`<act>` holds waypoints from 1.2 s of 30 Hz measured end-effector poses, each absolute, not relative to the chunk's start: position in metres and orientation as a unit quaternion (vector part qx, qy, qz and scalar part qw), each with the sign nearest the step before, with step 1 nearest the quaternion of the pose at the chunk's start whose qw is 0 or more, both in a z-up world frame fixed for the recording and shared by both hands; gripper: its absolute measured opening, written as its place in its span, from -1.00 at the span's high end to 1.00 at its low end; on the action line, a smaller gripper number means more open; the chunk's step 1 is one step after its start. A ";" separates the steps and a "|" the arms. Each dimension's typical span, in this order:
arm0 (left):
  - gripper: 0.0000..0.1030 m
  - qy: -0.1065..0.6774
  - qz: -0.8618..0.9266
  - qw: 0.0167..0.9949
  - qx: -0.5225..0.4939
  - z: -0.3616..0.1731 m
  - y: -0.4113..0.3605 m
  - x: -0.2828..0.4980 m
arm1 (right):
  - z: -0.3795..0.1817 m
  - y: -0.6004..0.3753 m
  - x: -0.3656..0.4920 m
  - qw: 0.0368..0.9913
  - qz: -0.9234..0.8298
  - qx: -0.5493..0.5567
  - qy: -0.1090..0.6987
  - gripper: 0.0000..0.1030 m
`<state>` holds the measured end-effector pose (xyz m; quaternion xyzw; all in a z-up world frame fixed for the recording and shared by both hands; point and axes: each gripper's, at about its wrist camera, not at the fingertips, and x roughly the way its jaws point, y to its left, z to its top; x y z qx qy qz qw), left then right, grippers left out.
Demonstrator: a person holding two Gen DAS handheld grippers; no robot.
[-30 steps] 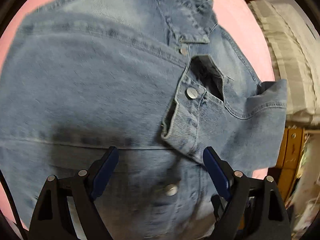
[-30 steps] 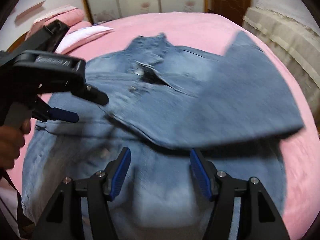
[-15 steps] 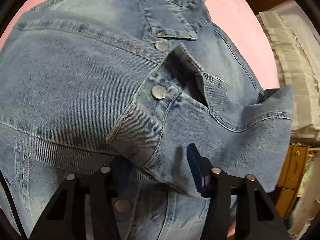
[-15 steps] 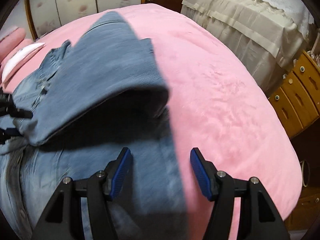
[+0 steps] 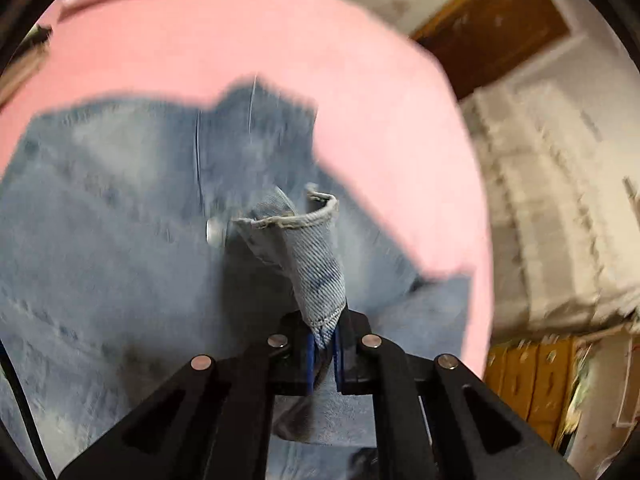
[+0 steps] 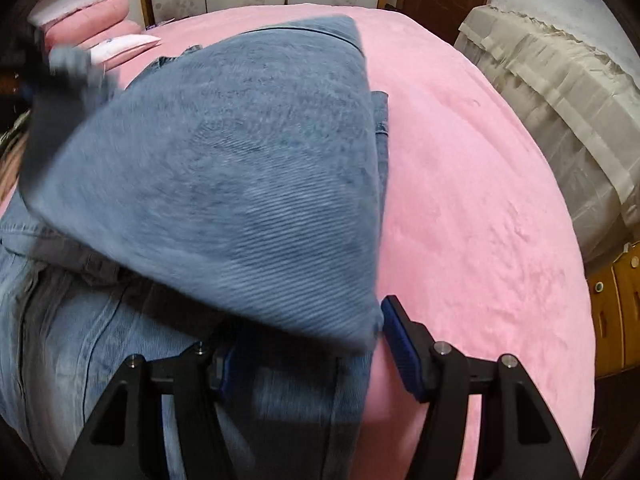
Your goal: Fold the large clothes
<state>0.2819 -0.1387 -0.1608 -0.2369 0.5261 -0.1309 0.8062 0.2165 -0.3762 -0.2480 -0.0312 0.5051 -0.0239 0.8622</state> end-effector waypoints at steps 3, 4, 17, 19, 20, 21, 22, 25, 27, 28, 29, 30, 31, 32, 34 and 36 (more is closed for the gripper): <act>0.92 0.455 -0.104 0.843 -0.268 -0.115 -0.106 0.285 | -0.246 -0.375 0.222 0.864 -0.027 -0.038 0.502 -0.20; 0.92 0.438 -0.093 0.851 -0.273 -0.106 -0.095 0.284 | -0.245 -0.375 0.223 0.865 -0.029 -0.042 0.499 -0.20; 0.91 0.584 0.087 0.783 -0.195 -0.252 -0.031 0.247 | -0.230 -0.373 0.214 0.884 -0.006 -0.042 0.465 -0.20; 0.91 0.592 0.094 0.780 -0.181 -0.260 -0.036 0.241 | -0.223 -0.372 0.213 0.888 0.002 -0.045 0.458 -0.20; 0.90 0.590 0.095 0.782 -0.177 -0.261 -0.040 0.238 | -0.219 -0.370 0.213 0.890 0.007 -0.054 0.453 -0.20; 0.87 0.588 0.094 0.784 -0.175 -0.262 -0.042 0.235 | -0.215 -0.366 0.211 0.891 0.012 -0.065 0.448 -0.20; 0.87 0.586 0.093 0.786 -0.174 -0.261 -0.046 0.235 | -0.212 -0.362 0.209 0.892 0.017 -0.078 0.444 -0.20; 0.87 0.584 0.089 0.789 -0.168 -0.263 -0.045 0.235 | -0.206 -0.347 0.203 0.893 0.025 -0.125 0.432 -0.20; 0.87 0.587 0.087 0.789 -0.157 -0.264 -0.051 0.241 | -0.205 -0.340 0.202 0.890 0.018 -0.167 0.423 -0.20; 0.87 0.586 0.087 0.790 -0.156 -0.262 -0.049 0.250 | -0.204 -0.337 0.201 0.890 0.015 -0.187 0.415 -0.15; 0.87 0.583 0.084 0.793 -0.155 -0.260 -0.051 0.254 | -0.202 -0.334 0.199 0.891 0.018 -0.204 0.405 0.19; 0.87 0.579 0.081 0.796 -0.156 -0.256 -0.049 0.255 | -0.200 -0.333 0.199 0.893 0.033 -0.205 0.399 0.42; 0.87 0.576 0.078 0.799 -0.155 -0.254 -0.049 0.255 | -0.201 -0.333 0.200 0.891 0.048 -0.198 0.405 0.70; 0.87 0.573 0.074 0.801 -0.157 -0.250 -0.045 0.253 | -0.204 -0.334 0.202 0.887 0.051 -0.191 0.417 0.75; 0.87 0.565 0.062 0.807 -0.157 -0.246 -0.049 0.252 | -0.209 -0.342 0.207 0.884 0.039 -0.168 0.434 0.76; 0.86 0.570 0.045 0.805 -0.158 -0.245 -0.053 0.250 | -0.213 -0.362 0.212 0.886 0.009 -0.112 0.450 0.75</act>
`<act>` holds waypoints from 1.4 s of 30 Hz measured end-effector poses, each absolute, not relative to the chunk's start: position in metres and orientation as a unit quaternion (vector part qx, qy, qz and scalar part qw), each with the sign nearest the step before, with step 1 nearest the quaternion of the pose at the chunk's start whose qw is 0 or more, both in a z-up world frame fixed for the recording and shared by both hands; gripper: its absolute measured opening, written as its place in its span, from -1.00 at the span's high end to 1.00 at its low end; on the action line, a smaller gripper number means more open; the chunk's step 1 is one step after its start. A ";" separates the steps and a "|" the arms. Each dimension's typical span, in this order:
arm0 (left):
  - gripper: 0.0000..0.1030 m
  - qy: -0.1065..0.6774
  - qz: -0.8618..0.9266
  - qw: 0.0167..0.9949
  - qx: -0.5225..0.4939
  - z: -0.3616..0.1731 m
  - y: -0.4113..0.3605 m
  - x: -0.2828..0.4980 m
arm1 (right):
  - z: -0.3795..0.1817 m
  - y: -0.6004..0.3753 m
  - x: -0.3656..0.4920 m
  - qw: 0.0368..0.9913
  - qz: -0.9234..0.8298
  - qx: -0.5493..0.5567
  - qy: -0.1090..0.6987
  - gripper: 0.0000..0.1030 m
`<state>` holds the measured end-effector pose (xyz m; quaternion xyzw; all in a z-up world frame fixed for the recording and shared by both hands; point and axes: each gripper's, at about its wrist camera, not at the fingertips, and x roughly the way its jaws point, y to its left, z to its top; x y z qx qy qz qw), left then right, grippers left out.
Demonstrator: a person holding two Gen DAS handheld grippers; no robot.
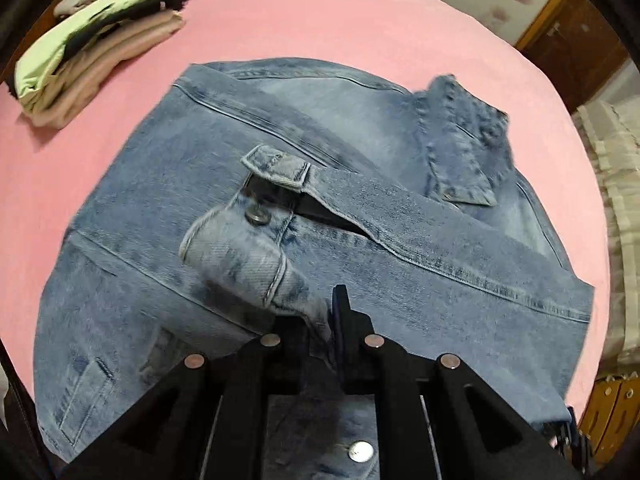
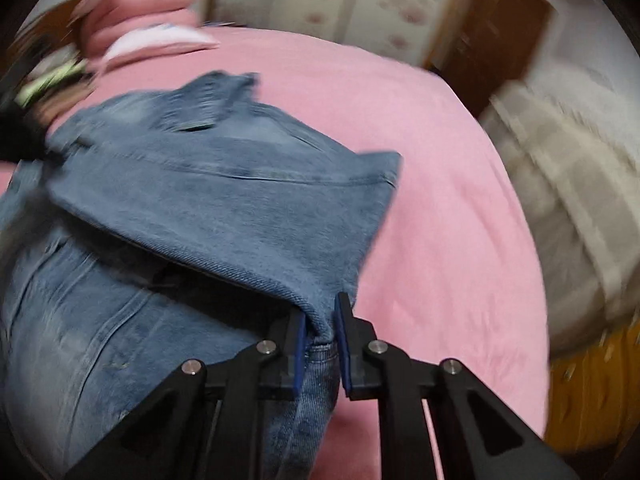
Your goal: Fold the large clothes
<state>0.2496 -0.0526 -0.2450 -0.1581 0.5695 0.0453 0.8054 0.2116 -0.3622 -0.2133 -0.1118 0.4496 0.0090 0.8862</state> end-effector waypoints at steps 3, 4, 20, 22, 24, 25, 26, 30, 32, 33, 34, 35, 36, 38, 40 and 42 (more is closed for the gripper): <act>0.83 0.582 0.041 0.799 -0.147 -0.256 -0.065 0.250 | -0.237 -0.395 0.221 0.864 -0.032 0.000 0.502 0.69; 0.82 0.586 0.049 0.798 -0.133 -0.261 -0.068 0.247 | -0.251 -0.405 0.223 0.849 -0.039 0.044 0.525 0.63; 0.45 0.562 0.150 0.809 -0.090 -0.252 -0.048 0.251 | -0.207 -0.435 0.181 0.837 -0.018 0.146 0.528 0.82; 0.35 0.538 0.204 0.816 -0.061 -0.236 -0.050 0.239 | -0.203 -0.428 0.195 0.840 0.006 0.172 0.515 0.88; 0.34 0.490 0.237 0.837 -0.049 -0.213 -0.054 0.221 | -0.207 -0.416 0.215 0.832 0.042 0.210 0.511 0.90; 0.34 0.458 0.242 0.854 -0.053 -0.197 -0.058 0.208 | -0.213 -0.404 0.230 0.817 0.073 0.237 0.521 0.90; 0.34 0.434 0.222 0.870 -0.072 -0.185 -0.063 0.199 | -0.220 -0.393 0.243 0.802 0.094 0.252 0.533 0.90; 0.34 0.483 0.101 0.863 -0.109 -0.190 -0.083 0.208 | -0.242 -0.337 0.279 0.744 0.185 0.272 0.581 0.90; 0.39 0.527 0.051 0.840 -0.121 -0.209 -0.095 0.222 | -0.249 -0.305 0.293 0.726 0.231 0.242 0.601 0.90; 0.40 0.562 0.023 0.817 -0.129 -0.226 -0.103 0.233 | -0.252 -0.296 0.292 0.722 0.239 0.223 0.610 0.90; 0.43 0.590 0.019 0.798 -0.123 -0.240 -0.107 0.241 | -0.258 -0.286 0.294 0.716 0.242 0.198 0.624 0.90; 0.43 0.606 0.028 0.787 -0.112 -0.249 -0.110 0.245 | -0.265 -0.282 0.297 0.711 0.238 0.178 0.637 0.97; 0.50 0.626 0.054 0.773 -0.089 -0.262 -0.112 0.249 | -0.268 -0.284 0.297 0.709 0.238 0.187 0.637 0.98; 0.60 0.633 0.073 0.766 -0.079 -0.274 -0.104 0.252 | -0.274 -0.303 0.299 0.698 0.241 0.235 0.632 1.00; 0.62 0.613 0.092 0.780 -0.091 -0.270 -0.086 0.248 | -0.274 -0.329 0.297 0.704 0.209 0.241 0.634 1.00; 0.62 0.609 0.143 0.779 -0.050 -0.271 -0.071 0.245 | -0.274 -0.361 0.299 0.721 0.157 0.227 0.636 1.00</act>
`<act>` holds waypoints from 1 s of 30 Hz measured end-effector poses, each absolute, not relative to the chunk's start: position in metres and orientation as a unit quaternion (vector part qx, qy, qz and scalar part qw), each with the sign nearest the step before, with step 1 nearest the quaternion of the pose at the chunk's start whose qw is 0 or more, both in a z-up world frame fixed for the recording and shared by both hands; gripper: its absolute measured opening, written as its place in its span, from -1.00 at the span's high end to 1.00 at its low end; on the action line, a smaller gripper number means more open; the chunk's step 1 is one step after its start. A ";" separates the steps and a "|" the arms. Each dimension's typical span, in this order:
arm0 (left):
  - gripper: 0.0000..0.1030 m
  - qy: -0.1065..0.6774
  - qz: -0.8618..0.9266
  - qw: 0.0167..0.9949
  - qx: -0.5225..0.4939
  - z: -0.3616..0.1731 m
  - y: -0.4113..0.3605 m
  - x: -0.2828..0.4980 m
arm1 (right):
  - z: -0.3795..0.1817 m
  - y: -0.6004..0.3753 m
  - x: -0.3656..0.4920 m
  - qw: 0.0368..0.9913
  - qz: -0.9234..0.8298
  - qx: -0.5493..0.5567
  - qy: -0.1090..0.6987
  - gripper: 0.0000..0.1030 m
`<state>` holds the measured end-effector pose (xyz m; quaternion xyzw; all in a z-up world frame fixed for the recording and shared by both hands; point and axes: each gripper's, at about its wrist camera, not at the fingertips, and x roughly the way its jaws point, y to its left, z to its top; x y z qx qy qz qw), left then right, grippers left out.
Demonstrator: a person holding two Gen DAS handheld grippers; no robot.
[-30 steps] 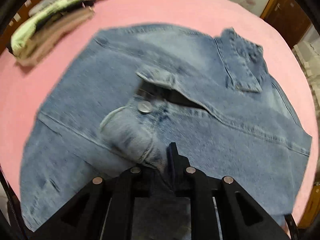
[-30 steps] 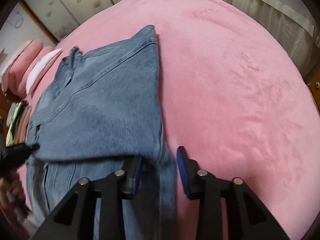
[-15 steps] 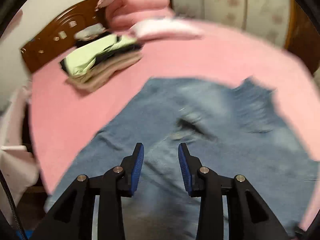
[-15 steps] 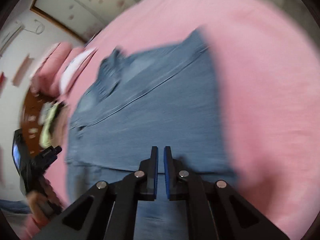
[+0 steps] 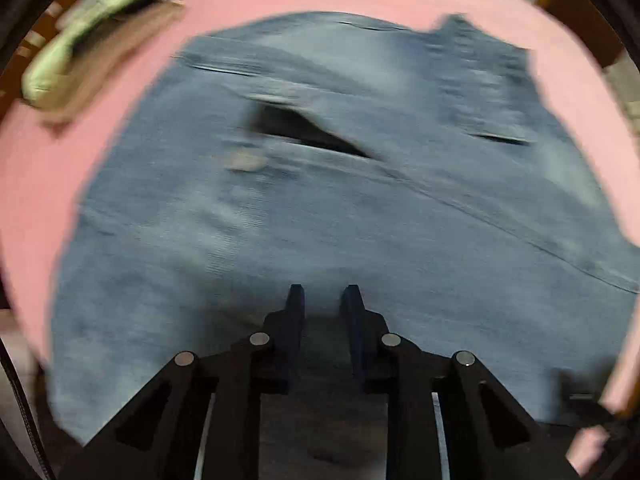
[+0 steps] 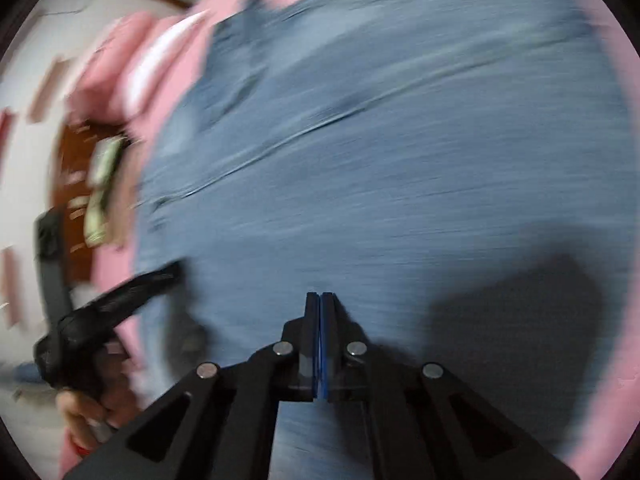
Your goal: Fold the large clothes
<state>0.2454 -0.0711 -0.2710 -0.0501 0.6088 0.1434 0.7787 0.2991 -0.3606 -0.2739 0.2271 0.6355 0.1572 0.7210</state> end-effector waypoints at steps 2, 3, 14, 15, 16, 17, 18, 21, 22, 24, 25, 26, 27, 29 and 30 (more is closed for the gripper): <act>0.70 0.609 0.138 0.778 -0.065 -0.274 -0.054 0.244 | -0.272 -0.408 0.293 0.733 0.090 0.241 0.629 1.00; 0.74 0.608 0.134 0.777 -0.088 -0.275 -0.047 0.243 | -0.272 -0.424 0.290 0.731 0.078 0.258 0.627 1.00; 0.79 0.537 0.152 0.824 0.099 -0.252 -0.120 0.237 | -0.226 -0.395 0.290 0.818 0.070 0.152 0.550 1.00; 0.79 0.527 0.111 0.838 0.090 -0.245 -0.136 0.237 | -0.224 -0.379 0.293 0.821 0.111 0.151 0.539 1.00; 0.79 0.526 0.089 0.842 0.081 -0.242 -0.144 0.236 | -0.225 -0.363 0.298 0.817 0.149 0.161 0.534 1.00; 0.79 0.528 0.067 0.844 0.067 -0.241 -0.154 0.240 | -0.233 -0.346 0.305 0.805 0.185 0.181 0.534 1.00; 0.79 0.530 0.060 0.844 0.059 -0.242 -0.157 0.244 | -0.244 -0.330 0.313 0.790 0.214 0.203 0.538 1.00; 0.79 0.538 0.073 0.839 0.042 -0.251 -0.170 0.273 | -0.270 -0.300 0.335 0.771 0.237 0.234 0.543 1.00; 0.79 0.546 0.069 0.835 0.014 -0.255 -0.166 0.287 | -0.278 -0.299 0.344 0.766 0.231 0.257 0.542 1.00; 0.79 0.555 0.074 0.828 -0.013 -0.263 -0.158 0.294 | -0.289 -0.306 0.359 0.758 0.215 0.297 0.539 1.00; 0.79 0.558 0.089 0.825 -0.016 -0.269 -0.152 0.305 | -0.294 -0.315 0.367 0.756 0.205 0.317 0.535 1.00; 0.79 0.556 0.107 0.824 -0.011 -0.274 -0.145 0.313 | -0.298 -0.320 0.375 0.756 0.202 0.325 0.530 1.00; 0.78 0.550 0.128 0.825 -0.012 -0.277 -0.132 0.320 | -0.298 -0.332 0.381 0.761 0.198 0.332 0.522 1.00; 0.78 0.541 0.164 0.824 -0.029 -0.280 -0.105 0.327 | -0.296 -0.373 0.389 0.769 0.160 0.346 0.513 1.00; 0.86 0.538 0.182 0.822 -0.048 -0.283 -0.080 0.330 | -0.295 -0.395 0.389 0.771 0.139 0.353 0.512 1.00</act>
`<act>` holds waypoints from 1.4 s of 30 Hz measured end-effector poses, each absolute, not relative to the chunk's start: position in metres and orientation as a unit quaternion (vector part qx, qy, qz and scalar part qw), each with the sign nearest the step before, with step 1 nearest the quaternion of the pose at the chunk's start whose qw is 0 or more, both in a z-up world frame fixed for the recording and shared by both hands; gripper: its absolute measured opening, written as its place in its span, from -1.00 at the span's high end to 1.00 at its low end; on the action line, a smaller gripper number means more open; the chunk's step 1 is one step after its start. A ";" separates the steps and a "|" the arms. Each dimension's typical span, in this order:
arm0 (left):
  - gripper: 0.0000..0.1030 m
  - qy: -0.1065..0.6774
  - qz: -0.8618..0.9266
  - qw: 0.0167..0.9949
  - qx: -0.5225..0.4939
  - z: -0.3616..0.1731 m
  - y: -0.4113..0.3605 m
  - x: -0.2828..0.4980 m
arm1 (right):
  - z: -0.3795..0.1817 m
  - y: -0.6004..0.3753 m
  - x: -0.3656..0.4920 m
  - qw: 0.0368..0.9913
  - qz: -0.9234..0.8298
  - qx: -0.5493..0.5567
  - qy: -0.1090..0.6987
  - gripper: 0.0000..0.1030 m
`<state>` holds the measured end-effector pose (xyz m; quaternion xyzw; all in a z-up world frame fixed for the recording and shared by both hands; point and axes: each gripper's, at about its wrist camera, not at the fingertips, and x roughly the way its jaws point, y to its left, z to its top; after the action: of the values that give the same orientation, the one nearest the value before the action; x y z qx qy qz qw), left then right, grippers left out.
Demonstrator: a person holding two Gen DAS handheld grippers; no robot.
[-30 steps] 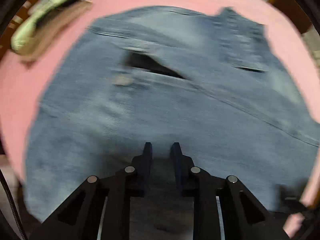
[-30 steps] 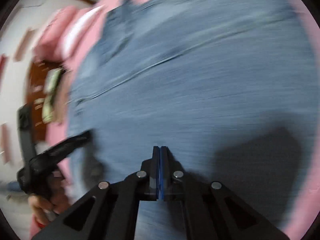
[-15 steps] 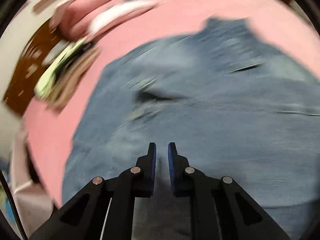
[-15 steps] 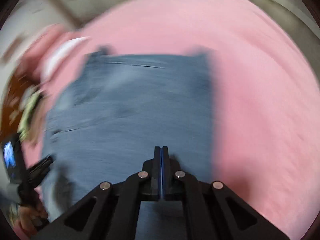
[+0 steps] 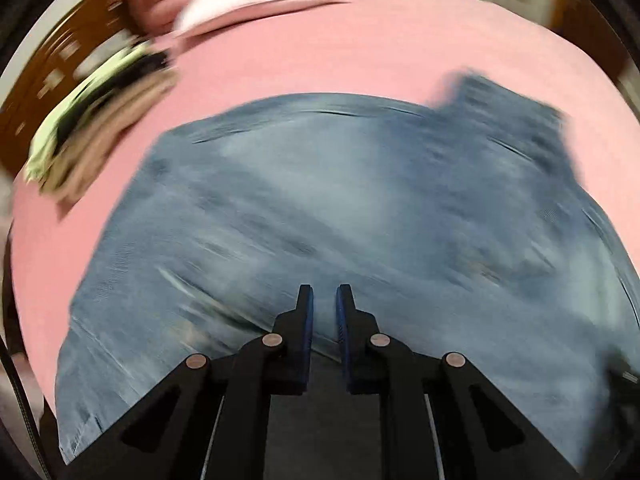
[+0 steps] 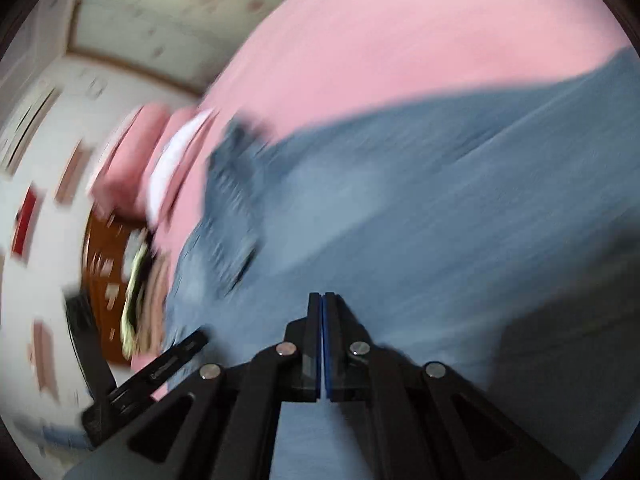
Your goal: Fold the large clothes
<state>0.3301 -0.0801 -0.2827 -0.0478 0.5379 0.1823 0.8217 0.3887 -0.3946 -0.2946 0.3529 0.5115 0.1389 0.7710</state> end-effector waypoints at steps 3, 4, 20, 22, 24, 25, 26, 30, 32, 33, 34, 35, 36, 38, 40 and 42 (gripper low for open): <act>0.98 0.545 0.145 0.816 -0.130 -0.289 -0.043 0.335 | -0.287 -0.475 0.383 0.791 0.048 0.371 0.484 1.00; 0.98 0.546 0.129 0.815 -0.145 -0.292 -0.037 0.335 | -0.284 -0.502 0.378 0.797 0.019 0.370 0.476 1.00; 0.85 0.623 -0.003 0.768 -0.149 -0.303 0.003 0.376 | -0.262 -0.518 0.372 0.794 -0.120 0.319 0.503 1.00; 0.78 0.641 -0.030 0.744 -0.186 -0.294 0.021 0.384 | -0.239 -0.506 0.361 0.807 -0.116 0.283 0.505 1.00; 0.60 0.642 -0.034 0.742 -0.191 -0.280 0.033 0.384 | -0.212 -0.487 0.342 0.823 -0.106 0.235 0.507 1.00; 0.25 0.638 -0.027 0.749 -0.175 -0.268 0.039 0.382 | -0.202 -0.477 0.332 0.827 -0.101 0.215 0.510 1.00; 0.04 0.635 -0.020 0.756 -0.158 -0.260 0.042 0.379 | -0.192 -0.465 0.320 0.828 -0.097 0.201 0.514 1.00; -0.30 0.630 -0.002 0.773 -0.074 -0.230 0.046 0.337 | -0.171 -0.416 0.273 0.822 -0.074 0.213 0.524 0.92; -0.30 0.633 -0.009 0.772 -0.058 -0.220 0.043 0.321 | -0.171 -0.383 0.254 0.811 -0.070 0.234 0.531 0.92; -0.30 0.634 -0.013 0.771 -0.050 -0.217 0.046 0.306 | -0.170 -0.366 0.243 0.806 -0.070 0.243 0.535 0.92; -0.31 0.636 -0.016 0.770 -0.047 -0.211 0.051 0.291 | -0.172 -0.352 0.228 0.802 -0.071 0.254 0.536 0.91; -0.31 0.640 -0.021 0.767 -0.042 -0.209 0.053 0.276 | -0.172 -0.336 0.218 0.798 -0.072 0.261 0.538 0.91; -0.31 0.644 -0.026 0.763 -0.037 -0.211 0.051 0.269 | -0.175 -0.324 0.204 0.794 -0.072 0.269 0.541 0.91; -0.31 0.664 -0.042 0.746 -0.023 -0.211 0.050 0.244 | -0.180 -0.301 0.185 0.783 -0.073 0.284 0.549 0.91; -0.34 0.670 -0.047 0.741 -0.023 -0.207 0.055 0.217 | -0.189 -0.279 0.164 0.770 -0.067 0.303 0.557 0.90; -0.45 0.673 -0.054 0.737 -0.035 -0.209 0.056 0.197 | -0.193 -0.265 0.150 0.763 -0.063 0.315 0.562 0.86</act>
<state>0.1973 0.0560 -0.2092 -0.0354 0.6733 -0.0538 0.7366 0.1499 -0.2650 -0.1934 0.3146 0.5617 -0.0634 0.7626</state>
